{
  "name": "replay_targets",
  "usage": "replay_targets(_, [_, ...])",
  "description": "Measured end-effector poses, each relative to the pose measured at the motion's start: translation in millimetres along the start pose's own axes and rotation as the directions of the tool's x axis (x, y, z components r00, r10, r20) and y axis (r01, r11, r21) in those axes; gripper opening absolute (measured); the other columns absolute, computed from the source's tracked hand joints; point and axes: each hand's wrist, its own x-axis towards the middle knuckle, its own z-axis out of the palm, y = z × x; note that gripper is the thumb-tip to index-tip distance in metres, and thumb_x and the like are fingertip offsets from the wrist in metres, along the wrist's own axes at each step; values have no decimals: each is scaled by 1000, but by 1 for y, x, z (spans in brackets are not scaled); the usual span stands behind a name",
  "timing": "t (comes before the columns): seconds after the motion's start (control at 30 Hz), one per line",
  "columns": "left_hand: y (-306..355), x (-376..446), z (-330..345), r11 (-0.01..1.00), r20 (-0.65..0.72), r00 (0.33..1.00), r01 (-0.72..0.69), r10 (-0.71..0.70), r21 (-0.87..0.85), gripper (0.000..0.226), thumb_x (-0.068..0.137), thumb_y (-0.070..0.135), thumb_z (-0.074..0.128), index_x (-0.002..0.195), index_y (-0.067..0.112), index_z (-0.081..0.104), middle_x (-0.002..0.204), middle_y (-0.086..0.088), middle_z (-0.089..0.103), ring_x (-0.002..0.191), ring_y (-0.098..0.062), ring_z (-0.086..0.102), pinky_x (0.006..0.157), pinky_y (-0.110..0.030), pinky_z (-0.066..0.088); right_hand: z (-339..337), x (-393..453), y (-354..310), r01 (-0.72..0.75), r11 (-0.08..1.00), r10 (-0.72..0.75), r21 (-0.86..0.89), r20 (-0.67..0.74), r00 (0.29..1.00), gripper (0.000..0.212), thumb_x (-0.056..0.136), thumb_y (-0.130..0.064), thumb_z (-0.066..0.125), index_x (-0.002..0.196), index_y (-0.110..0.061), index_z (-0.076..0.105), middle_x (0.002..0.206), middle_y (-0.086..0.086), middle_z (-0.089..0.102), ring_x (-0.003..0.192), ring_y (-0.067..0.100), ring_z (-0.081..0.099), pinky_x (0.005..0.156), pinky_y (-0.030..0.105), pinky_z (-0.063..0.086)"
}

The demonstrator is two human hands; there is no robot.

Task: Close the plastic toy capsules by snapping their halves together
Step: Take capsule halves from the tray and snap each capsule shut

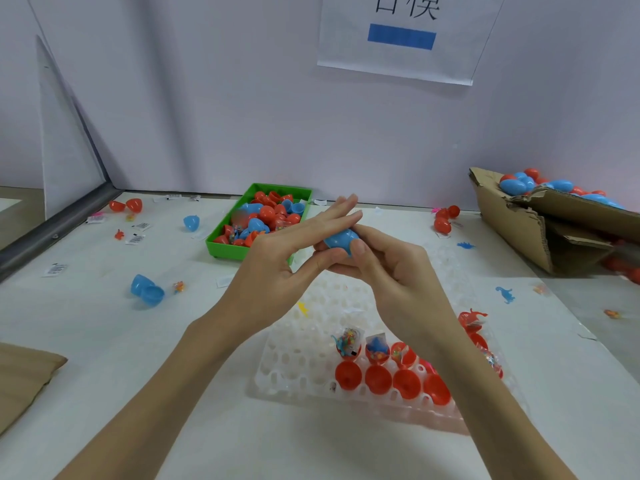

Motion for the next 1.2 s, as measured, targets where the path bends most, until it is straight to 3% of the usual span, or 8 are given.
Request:
replay_targets(0.2, [3, -3, 12, 999, 37, 999, 22, -24, 47, 57, 100, 0, 64, 153, 14, 47, 166, 7, 36, 155, -6, 29, 123, -23, 30, 2, -2, 0, -112, 969, 128, 222, -63, 990, 25, 105, -11, 55, 121, -22, 69, 111, 0, 78, 106, 17, 74, 92, 23, 58])
replay_targets(0.37, [7, -6, 24, 994, -69, 993, 103, -101, 26, 73, 97, 5, 70, 159, 24, 37, 167, 15, 32, 153, -3, 30, 123, -28, 33, 6, -3, 1, -220, 818, 261, 532, -1, 965, 26, 98, -11, 65, 123, -5, 70, 119, 13, 75, 112, 30, 72, 95, 32, 57])
replay_targets(0.43, [9, -8, 28, 985, -181, 970, 169, -162, 28, 76, 95, 12, 74, 159, 29, 36, 162, 18, 40, 147, 1, 37, 119, -22, 37, 10, -3, 2, -218, 820, 267, 528, -16, 964, 25, 98, -10, 66, 122, -6, 72, 117, 13, 75, 111, 30, 73, 94, 31, 58])
replay_targets(0.57, [12, -11, 33, 970, -360, 918, 218, -167, 105, 61, 92, 22, 77, 149, 23, 55, 139, 18, 60, 128, 13, 50, 106, -8, 40, 14, -4, 4, -193, 848, 252, 494, -56, 966, 27, 98, -9, 66, 125, -8, 70, 114, 11, 77, 110, 28, 73, 98, 33, 57])
replay_targets(0.77, [11, -11, 36, 986, -275, 950, 164, -147, 40, 52, 95, -2, 70, 142, 16, 56, 144, 10, 60, 137, -5, 52, 112, -19, 43, 15, -4, 4, -181, 906, 249, 382, -137, 959, 30, 91, -12, 74, 119, -22, 74, 114, -1, 78, 110, 21, 73, 100, 35, 57])
replay_targets(0.87, [8, -12, 35, 988, -236, 964, 142, -124, 60, 47, 98, 0, 66, 141, 15, 54, 144, 8, 59, 137, -14, 53, 112, -27, 46, 14, -4, 4, -177, 894, 249, 411, -127, 960, 27, 95, -14, 70, 121, -17, 73, 114, 1, 77, 110, 21, 73, 95, 31, 58])
replay_targets(1.03, [4, -12, 26, 984, -196, 980, 51, -17, 172, 50, 95, 5, 67, 143, 11, 55, 143, 3, 60, 134, -13, 55, 111, -26, 46, 15, -5, 3, -146, 906, 215, 398, -135, 967, 19, 97, -14, 68, 113, -19, 76, 110, 2, 78, 110, 23, 73, 89, 26, 59])
replay_targets(1.2, [0, -11, 20, 962, -222, 970, -39, 102, 271, 44, 94, 5, 75, 136, 4, 62, 132, -2, 68, 121, -18, 64, 102, -30, 53, 18, -6, 3, -115, 904, 189, 412, -144, 971, 20, 99, -13, 65, 117, -12, 74, 112, 6, 77, 110, 25, 73, 94, 30, 58])
